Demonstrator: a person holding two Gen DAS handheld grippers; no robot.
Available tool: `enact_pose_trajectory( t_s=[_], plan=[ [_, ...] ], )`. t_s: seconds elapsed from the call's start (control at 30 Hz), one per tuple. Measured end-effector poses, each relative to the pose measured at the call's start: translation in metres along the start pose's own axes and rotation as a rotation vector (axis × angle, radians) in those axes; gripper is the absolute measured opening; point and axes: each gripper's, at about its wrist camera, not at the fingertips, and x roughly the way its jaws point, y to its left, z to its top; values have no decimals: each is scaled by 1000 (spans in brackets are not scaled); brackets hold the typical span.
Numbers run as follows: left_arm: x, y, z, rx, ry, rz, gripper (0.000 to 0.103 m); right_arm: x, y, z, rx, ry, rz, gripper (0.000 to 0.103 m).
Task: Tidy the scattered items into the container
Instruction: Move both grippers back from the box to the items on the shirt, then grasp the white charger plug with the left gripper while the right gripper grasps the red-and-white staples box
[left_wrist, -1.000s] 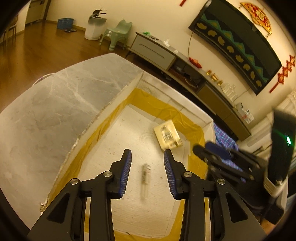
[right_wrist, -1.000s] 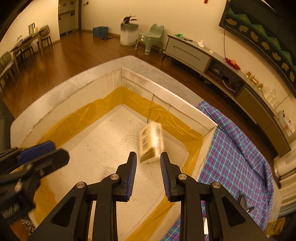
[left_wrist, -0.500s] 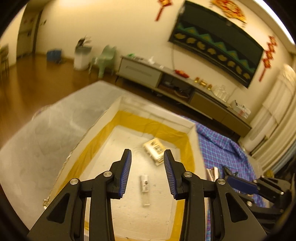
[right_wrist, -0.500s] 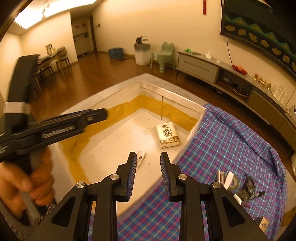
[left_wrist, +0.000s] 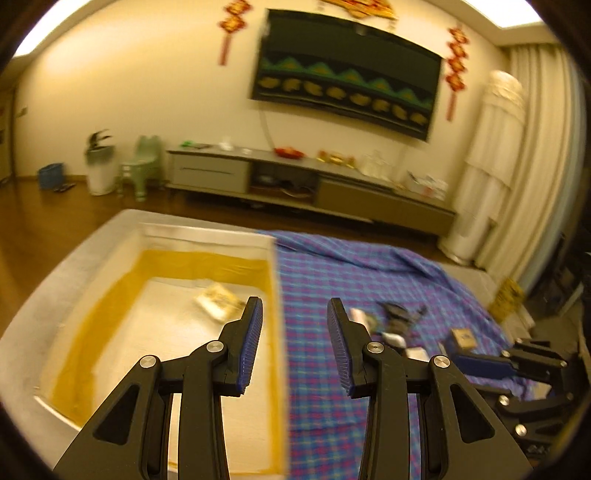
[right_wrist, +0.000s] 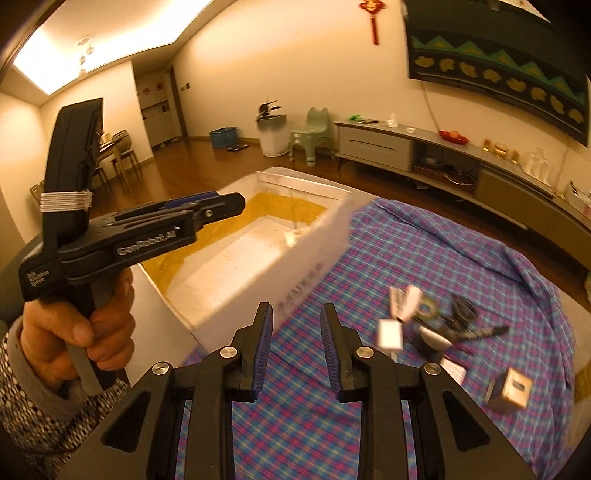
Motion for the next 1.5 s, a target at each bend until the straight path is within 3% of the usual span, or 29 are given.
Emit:
enact_pose_trajectory(
  t_s=[0.23,0.47,0.63,0.83,1.03,1.23,1.33,1.4,1.43,1.5],
  plan=[
    [36,-53,-21,66,132,-82,39,-14,-60,-47,159,6,-49,30],
    [88,-82,-45,50,263,-75,47,-5,-106,-79,261,89,-152,39],
    [121,-90,-51,38,313,-29,51,8,-123,-93,289,131,-179,47],
    [156,-96,-55,45,356,45,53,28,-133,-97,318,174,-161,49],
    [189,-100,-60,69,395,117,56,62,-138,-90,301,207,-195,61],
    [214,-102,-70,90,447,158,57,95,-145,-89,278,255,-236,61],
    [215,-107,-72,121,430,145,50,101,-147,-90,245,252,-266,61],
    [213,-109,-73,143,417,136,47,101,-149,-88,239,253,-274,53],
    [212,-109,-73,153,409,139,47,100,-150,-87,244,253,-275,43],
    [209,-110,-75,171,400,141,47,98,-153,-88,257,254,-269,40]
  ],
)
